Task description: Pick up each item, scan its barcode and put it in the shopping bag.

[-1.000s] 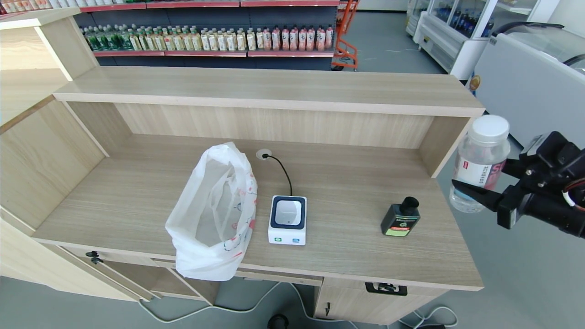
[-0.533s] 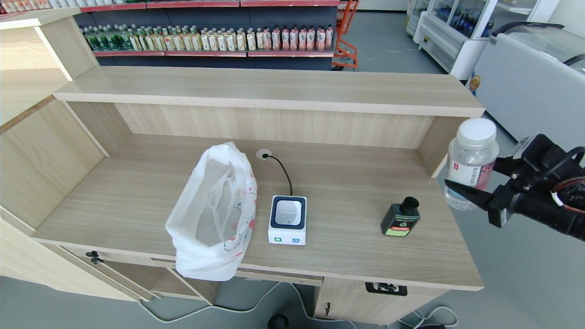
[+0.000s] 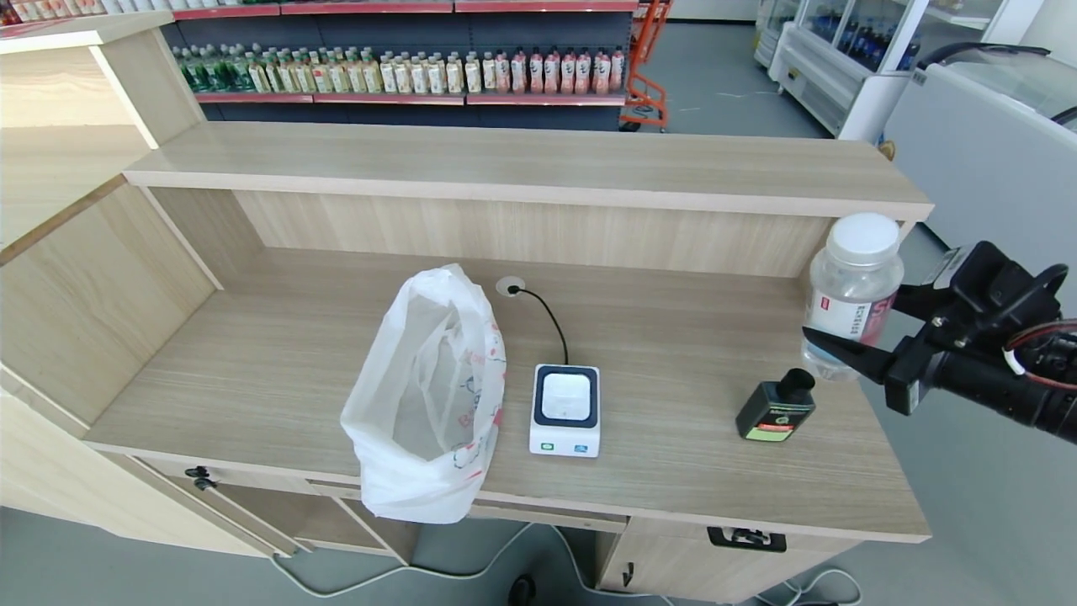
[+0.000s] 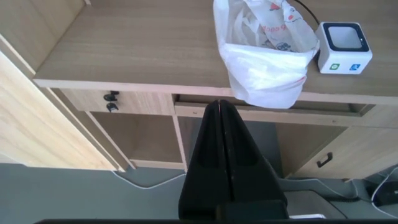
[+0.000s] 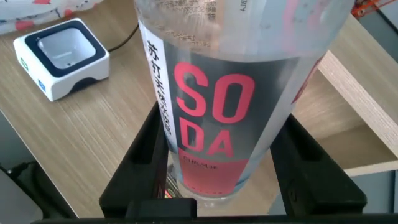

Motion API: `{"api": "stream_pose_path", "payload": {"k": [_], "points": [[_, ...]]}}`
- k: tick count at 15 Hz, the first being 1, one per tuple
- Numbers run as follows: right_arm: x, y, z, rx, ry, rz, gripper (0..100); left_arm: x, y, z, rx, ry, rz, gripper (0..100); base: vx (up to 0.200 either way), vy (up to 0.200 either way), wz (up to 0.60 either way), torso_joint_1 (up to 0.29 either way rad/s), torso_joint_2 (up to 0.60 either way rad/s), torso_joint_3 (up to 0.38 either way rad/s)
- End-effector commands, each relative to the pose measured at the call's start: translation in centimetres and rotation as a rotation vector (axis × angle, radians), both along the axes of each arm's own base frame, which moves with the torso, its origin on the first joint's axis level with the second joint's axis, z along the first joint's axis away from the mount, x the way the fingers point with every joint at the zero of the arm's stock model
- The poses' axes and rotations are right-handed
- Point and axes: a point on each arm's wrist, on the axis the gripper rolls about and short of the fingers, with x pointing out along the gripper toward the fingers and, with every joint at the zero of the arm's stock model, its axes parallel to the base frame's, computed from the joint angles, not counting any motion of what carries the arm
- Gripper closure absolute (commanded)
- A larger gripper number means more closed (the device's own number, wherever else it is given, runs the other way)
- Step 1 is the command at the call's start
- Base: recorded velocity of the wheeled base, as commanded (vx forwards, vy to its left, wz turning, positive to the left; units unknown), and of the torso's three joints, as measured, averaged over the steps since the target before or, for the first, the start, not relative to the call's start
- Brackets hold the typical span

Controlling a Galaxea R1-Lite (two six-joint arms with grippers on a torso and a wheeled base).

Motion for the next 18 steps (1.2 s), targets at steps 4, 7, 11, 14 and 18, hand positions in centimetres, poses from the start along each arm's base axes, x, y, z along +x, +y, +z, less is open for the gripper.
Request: {"api": "stream_pose_path", "payload": {"k": [4, 7, 11, 14, 18], "points": [[2.3, 1.5, -0.3, 0.0, -0.008, 0.076, 100, 0.0, 0.0, 0.0, 0.0, 0.0, 0.0, 100, 0.0, 0.2, 0.0, -0.001, 0.0, 0.0], [5.6, 2.5, -0.9, 0.002, -0.073, 0.156, 100, 0.0, 0.0, 0.0, 0.0, 0.0, 0.0, 100, 0.0, 0.2, 0.0, 0.002, 0.0, -0.001], [8.6, 3.4, -2.3, -0.026, -0.137, 0.29, 100, 0.0, 0.0, 0.0, 0.0, 0.0, 0.0, 100, 0.0, 0.2, 0.0, 0.002, 0.0, 0.002], [10.7, 3.8, -4.3, -0.079, -0.155, 0.348, 100, 0.0, 0.0, 0.0, 0.0, 0.0, 0.0, 100, 0.0, 0.0, 0.0, 0.0, 0.0, 0.0], [12.6, 3.5, -6.5, -0.16, -0.195, 0.431, 100, 0.0, 0.0, 0.0, 0.0, 0.0, 0.0, 100, 0.0, 0.0, 0.0, 0.0, 0.0, 0.0]]}}
